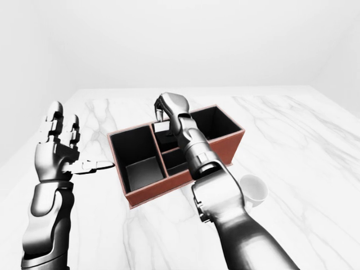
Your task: Pick up the book and place it in the front compartment of the caddy.
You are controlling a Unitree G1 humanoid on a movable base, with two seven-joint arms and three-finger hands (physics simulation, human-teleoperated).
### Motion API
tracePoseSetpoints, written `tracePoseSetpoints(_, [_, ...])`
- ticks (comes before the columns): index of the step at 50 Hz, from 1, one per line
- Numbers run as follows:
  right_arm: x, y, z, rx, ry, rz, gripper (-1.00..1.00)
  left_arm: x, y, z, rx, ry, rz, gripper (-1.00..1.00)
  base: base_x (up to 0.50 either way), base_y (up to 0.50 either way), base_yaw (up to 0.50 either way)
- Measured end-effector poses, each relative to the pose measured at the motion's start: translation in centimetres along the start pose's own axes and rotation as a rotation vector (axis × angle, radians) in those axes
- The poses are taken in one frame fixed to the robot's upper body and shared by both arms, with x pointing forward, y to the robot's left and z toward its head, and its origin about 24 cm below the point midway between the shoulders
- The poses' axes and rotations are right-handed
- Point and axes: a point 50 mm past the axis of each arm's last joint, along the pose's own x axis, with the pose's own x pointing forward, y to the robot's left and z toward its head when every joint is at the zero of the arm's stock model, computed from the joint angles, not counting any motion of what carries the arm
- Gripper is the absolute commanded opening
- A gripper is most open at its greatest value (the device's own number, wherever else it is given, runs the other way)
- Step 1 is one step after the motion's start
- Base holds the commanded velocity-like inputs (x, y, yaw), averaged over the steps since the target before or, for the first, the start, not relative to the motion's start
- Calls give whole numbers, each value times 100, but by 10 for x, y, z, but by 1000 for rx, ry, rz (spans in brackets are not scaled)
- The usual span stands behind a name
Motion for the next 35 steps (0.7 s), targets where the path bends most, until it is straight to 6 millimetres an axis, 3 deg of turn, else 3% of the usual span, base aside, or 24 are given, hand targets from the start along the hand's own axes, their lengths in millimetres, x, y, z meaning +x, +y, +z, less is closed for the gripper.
tracePoseSetpoints(35, [-3, 11, 2, -15, -2, -8, -100, 0, 0, 0, -2, -2, -1, 100, 0, 0, 0])
